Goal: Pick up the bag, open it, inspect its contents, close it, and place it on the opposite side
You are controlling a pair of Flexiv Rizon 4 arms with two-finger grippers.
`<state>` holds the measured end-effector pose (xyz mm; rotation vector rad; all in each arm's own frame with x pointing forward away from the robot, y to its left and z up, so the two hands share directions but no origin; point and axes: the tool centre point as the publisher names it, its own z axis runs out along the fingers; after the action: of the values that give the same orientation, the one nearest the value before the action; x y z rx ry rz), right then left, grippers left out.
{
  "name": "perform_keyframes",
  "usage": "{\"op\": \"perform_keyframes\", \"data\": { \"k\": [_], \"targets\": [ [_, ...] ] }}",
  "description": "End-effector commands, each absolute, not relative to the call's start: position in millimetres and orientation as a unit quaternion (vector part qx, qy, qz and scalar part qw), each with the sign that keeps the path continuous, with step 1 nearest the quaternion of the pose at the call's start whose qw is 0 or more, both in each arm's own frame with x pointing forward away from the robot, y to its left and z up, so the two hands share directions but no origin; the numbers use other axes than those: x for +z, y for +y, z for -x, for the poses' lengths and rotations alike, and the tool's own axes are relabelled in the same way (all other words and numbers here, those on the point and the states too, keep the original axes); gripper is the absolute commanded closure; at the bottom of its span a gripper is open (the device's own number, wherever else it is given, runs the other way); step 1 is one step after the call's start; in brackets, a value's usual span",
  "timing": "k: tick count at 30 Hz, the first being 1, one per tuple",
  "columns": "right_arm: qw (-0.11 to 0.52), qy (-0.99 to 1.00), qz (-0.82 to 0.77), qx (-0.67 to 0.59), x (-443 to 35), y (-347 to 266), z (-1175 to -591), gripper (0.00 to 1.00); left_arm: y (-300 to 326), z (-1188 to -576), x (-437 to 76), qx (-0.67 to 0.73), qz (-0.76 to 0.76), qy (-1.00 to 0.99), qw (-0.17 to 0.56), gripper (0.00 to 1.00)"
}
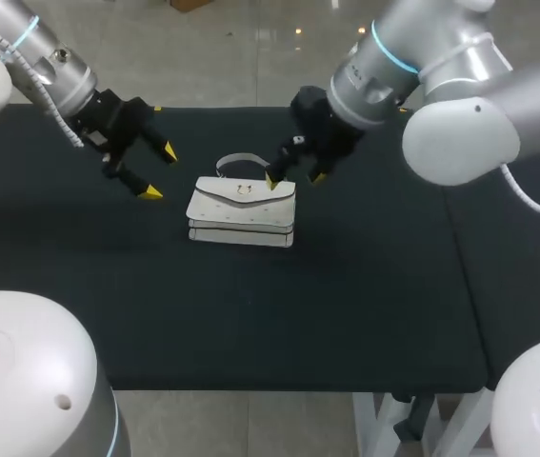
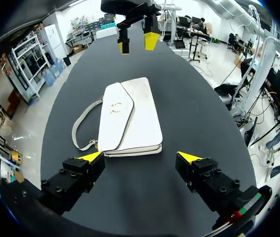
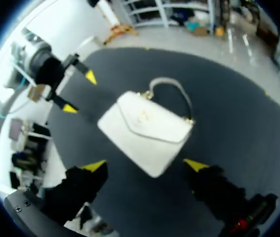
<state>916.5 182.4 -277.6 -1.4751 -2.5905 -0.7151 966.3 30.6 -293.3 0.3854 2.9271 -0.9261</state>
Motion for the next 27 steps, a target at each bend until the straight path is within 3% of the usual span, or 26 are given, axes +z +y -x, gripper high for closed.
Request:
{"op": "perform_keyframes", "data": {
  "k": [1,7,11,27],
  "targets": [
    [-0.105,-0.907,0.347,-0.215,-269.6,187.6,-898.4,0.0,28.3,-965.5,-289.2,-0.308,-0.146,0.939,0.034,0.0],
    [-0.186,-0.923,0.274,-0.197,-273.1,188.1,-882.9,0.0,17.0,-965.7,-284.8,-0.313,-0.192,0.929,0.05,0.0],
    [-0.281,-0.917,0.221,-0.174,-286.2,193.5,-871.4,0.0,5.7,-968.1,-285.0,-0.309,-0.214,0.924,0.065,0.0],
    [-0.272,-0.924,0.218,-0.156,-295.2,195.9,-873.4,0.0,5.7,-968.1,-285.0,-0.309,-0.214,0.924,0.065,0.0]
  ]
}}
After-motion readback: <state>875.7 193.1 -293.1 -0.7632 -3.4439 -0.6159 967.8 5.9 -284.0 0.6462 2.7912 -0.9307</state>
